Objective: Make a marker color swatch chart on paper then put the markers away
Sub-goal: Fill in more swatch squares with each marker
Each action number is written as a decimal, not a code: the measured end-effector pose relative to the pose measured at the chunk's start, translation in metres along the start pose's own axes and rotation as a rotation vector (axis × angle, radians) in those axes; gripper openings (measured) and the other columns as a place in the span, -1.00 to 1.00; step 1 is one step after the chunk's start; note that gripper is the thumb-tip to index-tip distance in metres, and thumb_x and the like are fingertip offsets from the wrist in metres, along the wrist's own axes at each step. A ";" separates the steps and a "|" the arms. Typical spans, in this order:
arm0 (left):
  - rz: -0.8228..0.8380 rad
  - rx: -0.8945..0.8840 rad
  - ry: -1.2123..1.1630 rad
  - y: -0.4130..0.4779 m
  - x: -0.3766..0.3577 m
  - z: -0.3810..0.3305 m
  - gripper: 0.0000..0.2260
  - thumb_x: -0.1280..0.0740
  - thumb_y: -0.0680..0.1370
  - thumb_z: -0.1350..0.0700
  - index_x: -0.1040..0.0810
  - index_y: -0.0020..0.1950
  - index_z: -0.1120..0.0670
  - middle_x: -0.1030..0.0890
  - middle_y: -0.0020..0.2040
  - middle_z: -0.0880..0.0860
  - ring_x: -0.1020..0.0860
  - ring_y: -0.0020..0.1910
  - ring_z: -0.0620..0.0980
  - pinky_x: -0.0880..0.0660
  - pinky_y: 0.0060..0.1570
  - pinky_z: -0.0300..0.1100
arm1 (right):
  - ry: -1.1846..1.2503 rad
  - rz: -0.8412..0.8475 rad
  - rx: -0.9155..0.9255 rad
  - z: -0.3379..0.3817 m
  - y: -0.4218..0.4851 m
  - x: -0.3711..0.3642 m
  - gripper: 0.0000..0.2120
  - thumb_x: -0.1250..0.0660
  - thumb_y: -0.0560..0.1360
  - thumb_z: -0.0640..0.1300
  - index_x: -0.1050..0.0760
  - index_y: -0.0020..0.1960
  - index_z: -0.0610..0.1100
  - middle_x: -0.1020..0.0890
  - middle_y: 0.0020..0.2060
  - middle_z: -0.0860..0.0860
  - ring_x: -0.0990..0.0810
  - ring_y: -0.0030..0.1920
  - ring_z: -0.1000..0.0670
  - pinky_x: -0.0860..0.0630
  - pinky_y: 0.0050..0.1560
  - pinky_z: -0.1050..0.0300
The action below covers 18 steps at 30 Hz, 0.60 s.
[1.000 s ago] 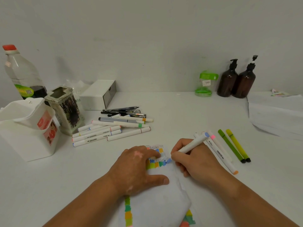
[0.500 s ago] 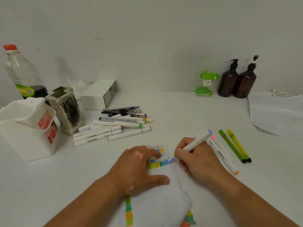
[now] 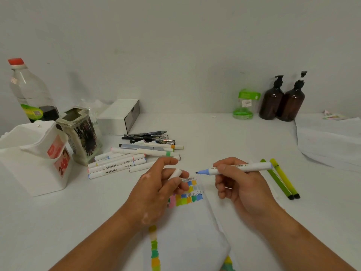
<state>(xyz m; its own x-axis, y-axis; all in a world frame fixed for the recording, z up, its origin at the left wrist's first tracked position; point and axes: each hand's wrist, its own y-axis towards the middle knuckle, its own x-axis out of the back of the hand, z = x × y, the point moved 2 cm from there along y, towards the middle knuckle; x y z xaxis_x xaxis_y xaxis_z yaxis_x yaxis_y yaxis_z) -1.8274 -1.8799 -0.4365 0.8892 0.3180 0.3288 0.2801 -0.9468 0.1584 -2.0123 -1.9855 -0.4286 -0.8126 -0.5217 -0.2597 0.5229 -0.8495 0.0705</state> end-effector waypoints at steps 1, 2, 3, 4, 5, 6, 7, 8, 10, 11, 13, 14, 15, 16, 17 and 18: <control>0.008 0.008 -0.033 0.000 0.000 0.000 -0.81 -0.25 0.65 0.20 -0.45 0.24 -0.01 -0.71 0.04 -0.07 -0.69 -0.03 -0.01 -0.63 -0.05 -0.19 | 0.033 -0.001 -0.009 0.000 0.000 0.000 -0.85 -0.37 0.50 -0.28 -0.67 -0.19 -0.14 -0.55 -0.40 -0.13 -0.50 -0.44 -0.02 -0.46 -0.47 0.14; 0.012 0.010 -0.053 0.001 0.001 -0.001 -0.85 -0.27 0.64 0.19 -0.48 0.20 0.03 -0.72 0.02 -0.05 -0.70 -0.04 0.00 -0.63 -0.06 -0.21 | 0.052 -0.004 -0.015 0.000 0.000 0.001 -0.80 -0.34 0.53 -0.31 -0.67 -0.19 -0.13 -0.55 -0.40 -0.14 -0.51 -0.43 -0.03 -0.47 -0.47 0.13; 0.014 0.004 -0.051 0.001 0.001 -0.001 -0.87 -0.29 0.62 0.15 -0.52 0.16 0.05 -0.73 -0.01 -0.04 -0.70 -0.05 0.00 -0.63 -0.07 -0.22 | 0.060 -0.006 -0.017 0.000 0.001 0.001 -0.76 -0.31 0.55 -0.33 -0.66 -0.21 -0.13 -0.56 -0.40 -0.14 -0.51 -0.43 -0.03 -0.48 -0.47 0.13; 0.017 -0.004 -0.033 0.002 0.002 -0.001 -0.86 -0.31 0.59 0.09 -0.55 0.14 0.04 -0.73 -0.03 -0.04 -0.71 -0.06 -0.01 -0.63 -0.07 -0.22 | 0.062 -0.007 -0.016 0.000 0.000 0.002 -0.73 -0.30 0.56 -0.35 -0.65 -0.23 -0.12 -0.56 -0.40 -0.14 -0.52 -0.44 -0.03 -0.48 -0.47 0.14; 0.020 -0.010 -0.004 0.002 0.002 -0.001 -0.82 -0.32 0.56 0.02 -0.58 0.13 0.01 -0.73 -0.05 -0.05 -0.71 -0.07 -0.04 -0.63 -0.05 -0.21 | 0.056 -0.005 -0.012 0.000 0.000 0.002 -0.71 -0.30 0.56 -0.36 -0.64 -0.25 -0.11 -0.57 -0.40 -0.14 -0.52 -0.44 -0.03 -0.48 -0.47 0.15; 0.024 -0.011 0.031 0.002 0.002 0.000 -0.78 -0.31 0.52 -0.03 -0.59 0.13 -0.03 -0.73 -0.07 -0.07 -0.70 -0.07 -0.07 -0.64 -0.02 -0.20 | 0.044 -0.001 -0.009 0.000 0.000 0.001 -0.71 -0.31 0.56 -0.35 -0.64 -0.26 -0.10 -0.58 -0.40 -0.14 -0.52 -0.43 -0.03 -0.49 -0.47 0.15; 0.022 -0.010 0.060 0.002 0.002 0.001 -0.76 -0.31 0.51 -0.07 -0.60 0.13 -0.07 -0.73 -0.08 -0.09 -0.70 -0.07 -0.09 -0.64 0.00 -0.18 | 0.027 0.007 -0.005 0.000 0.000 0.001 -0.73 -0.35 0.54 -0.33 -0.65 -0.26 -0.09 -0.59 -0.39 -0.14 -0.53 -0.43 -0.03 -0.49 -0.47 0.15; 0.020 -0.008 0.074 0.002 0.002 0.002 -0.75 -0.31 0.50 -0.08 -0.61 0.14 -0.10 -0.73 -0.09 -0.10 -0.70 -0.08 -0.10 -0.64 0.02 -0.17 | 0.009 0.016 -0.002 0.001 -0.001 0.000 -0.79 -0.40 0.50 -0.30 -0.66 -0.26 -0.08 -0.59 -0.38 -0.14 -0.53 -0.43 -0.03 -0.49 -0.46 0.15; 0.018 -0.013 0.078 0.002 0.001 0.003 -0.75 -0.31 0.50 -0.10 -0.61 0.14 -0.13 -0.73 -0.11 -0.11 -0.70 -0.08 -0.11 -0.64 0.02 -0.16 | -0.017 0.036 -0.002 0.001 -0.001 -0.001 -0.92 -0.44 0.40 -0.21 -0.66 -0.25 -0.08 -0.60 -0.38 -0.15 -0.54 -0.42 -0.03 -0.49 -0.45 0.16; 0.020 -0.016 0.080 0.002 0.001 0.004 -0.76 -0.31 0.50 -0.11 -0.61 0.13 -0.15 -0.73 -0.11 -0.11 -0.69 -0.09 -0.11 -0.64 0.01 -0.16 | -0.028 0.047 -0.003 0.001 -0.001 -0.002 -0.95 -0.43 0.37 -0.19 -0.66 -0.25 -0.08 -0.60 -0.38 -0.15 -0.54 -0.42 -0.03 -0.49 -0.45 0.16; 0.035 -0.025 0.068 0.001 -0.001 0.004 -0.78 -0.32 0.50 -0.11 -0.63 0.12 -0.17 -0.72 -0.14 -0.10 -0.69 -0.12 -0.10 -0.64 -0.06 -0.19 | -0.057 0.077 0.000 -0.001 -0.002 -0.003 -0.96 -0.43 0.37 -0.18 -0.66 -0.23 -0.08 -0.61 -0.37 -0.15 -0.56 -0.40 -0.04 -0.50 -0.44 0.16; 0.045 -0.038 0.055 0.000 -0.003 0.003 -0.79 -0.32 0.51 -0.10 -0.64 0.11 -0.16 -0.72 -0.15 -0.08 -0.69 -0.13 -0.09 -0.63 -0.12 -0.23 | -0.077 0.097 0.002 -0.002 -0.003 -0.004 -0.96 -0.44 0.37 -0.18 -0.67 -0.22 -0.08 -0.63 -0.36 -0.16 -0.58 -0.39 -0.04 -0.51 -0.43 0.16; 0.050 -0.052 0.045 -0.001 -0.004 0.002 -0.79 -0.33 0.51 -0.10 -0.65 0.11 -0.16 -0.72 -0.16 -0.07 -0.69 -0.15 -0.09 -0.60 -0.16 -0.29 | -0.098 0.116 0.002 -0.003 -0.005 -0.005 -0.97 -0.45 0.38 -0.17 -0.67 -0.21 -0.07 -0.64 -0.34 -0.16 -0.59 -0.37 -0.03 -0.52 -0.41 0.16; 0.053 -0.062 0.037 -0.002 -0.005 0.001 -0.79 -0.32 0.51 -0.11 -0.65 0.10 -0.17 -0.72 -0.16 -0.06 -0.69 -0.15 -0.08 -0.58 -0.19 -0.33 | -0.113 0.129 0.001 -0.003 -0.006 -0.006 -0.97 -0.45 0.38 -0.17 -0.67 -0.20 -0.06 -0.65 -0.33 -0.16 -0.60 -0.36 -0.03 -0.53 -0.40 0.17; 0.056 -0.065 0.029 -0.003 -0.006 0.000 -0.79 -0.32 0.51 -0.11 -0.65 0.10 -0.19 -0.72 -0.16 -0.06 -0.69 -0.15 -0.07 -0.57 -0.19 -0.34 | -0.121 0.136 0.001 -0.003 -0.006 -0.006 -0.97 -0.46 0.39 -0.16 -0.67 -0.19 -0.06 -0.65 -0.32 -0.16 -0.61 -0.35 -0.03 -0.53 -0.39 0.17; 0.060 -0.066 0.019 -0.003 -0.007 0.000 -0.80 -0.32 0.51 -0.11 -0.65 0.10 -0.21 -0.72 -0.16 -0.05 -0.70 -0.14 -0.06 -0.58 -0.18 -0.32 | -0.124 0.140 0.002 -0.003 -0.006 -0.006 -0.98 -0.46 0.39 -0.16 -0.67 -0.19 -0.06 -0.65 -0.32 -0.17 -0.61 -0.35 -0.04 -0.53 -0.38 0.17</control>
<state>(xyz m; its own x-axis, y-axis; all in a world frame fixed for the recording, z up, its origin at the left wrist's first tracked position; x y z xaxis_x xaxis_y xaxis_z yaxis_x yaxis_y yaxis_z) -1.8343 -1.8789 -0.4392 0.8965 0.2624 0.3570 0.2015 -0.9590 0.1991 -2.0098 -1.9766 -0.4303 -0.7576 -0.6403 -0.1267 0.6326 -0.7681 0.0993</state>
